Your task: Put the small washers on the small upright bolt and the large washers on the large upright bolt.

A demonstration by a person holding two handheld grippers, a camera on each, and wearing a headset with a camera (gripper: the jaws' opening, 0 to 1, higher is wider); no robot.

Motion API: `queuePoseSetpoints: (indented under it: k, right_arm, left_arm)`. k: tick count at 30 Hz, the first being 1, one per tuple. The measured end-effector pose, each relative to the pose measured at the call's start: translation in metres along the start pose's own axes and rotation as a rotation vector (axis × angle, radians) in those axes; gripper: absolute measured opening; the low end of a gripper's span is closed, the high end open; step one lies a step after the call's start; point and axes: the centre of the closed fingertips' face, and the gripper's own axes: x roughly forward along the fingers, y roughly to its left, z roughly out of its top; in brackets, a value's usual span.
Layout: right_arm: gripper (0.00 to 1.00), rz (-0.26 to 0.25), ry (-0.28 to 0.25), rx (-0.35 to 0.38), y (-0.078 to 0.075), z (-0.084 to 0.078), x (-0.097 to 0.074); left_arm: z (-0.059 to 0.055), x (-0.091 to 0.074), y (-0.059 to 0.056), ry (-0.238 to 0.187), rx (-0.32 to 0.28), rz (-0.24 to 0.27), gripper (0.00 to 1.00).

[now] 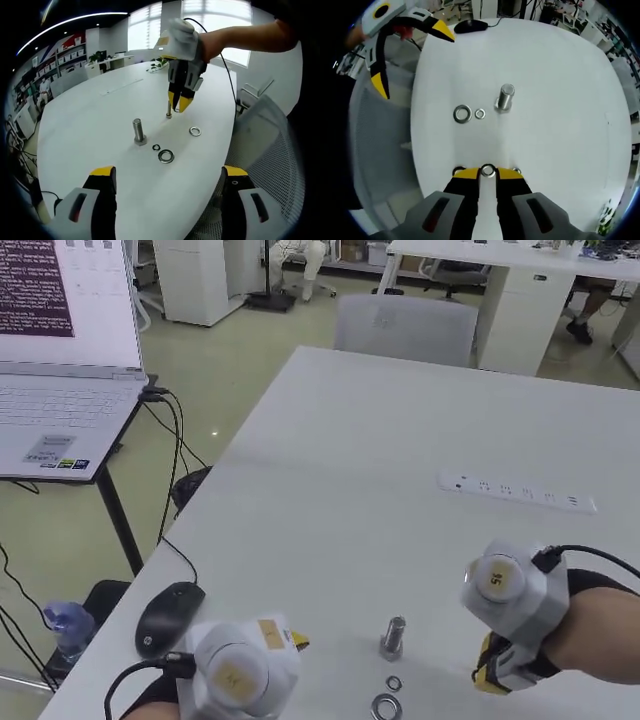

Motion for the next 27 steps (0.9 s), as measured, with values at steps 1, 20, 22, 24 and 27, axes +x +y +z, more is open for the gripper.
queuePoseSetpoints:
  k: [1,20,22,24,27]
  right_arm:
    - [0.13,-0.002,0.000,0.002,-0.001,0.000,-0.003]
    - [0.13,-0.015,0.014,0.013,-0.014,-0.016,-0.020]
    - [0.13,-0.020,0.019,0.015,-0.016,-0.020,-0.021]
    - [0.13,-0.022,0.017,0.024,-0.019,-0.022,-0.023]
    - [0.13,-0.033,0.019,0.031,-0.024,-0.027,-0.025]
  left_arm:
    - [0.001,0.000,0.000,0.000,0.001,-0.001,0.86]
    - [0.004,0.003,0.004,0.002,0.008,0.000,0.86]
    - [0.005,0.003,0.004,0.000,0.011,0.002,0.86]
    - [0.005,0.004,0.006,-0.003,0.008,0.003,0.86]
    - [0.005,0.004,0.008,0.000,0.010,0.004,0.87]
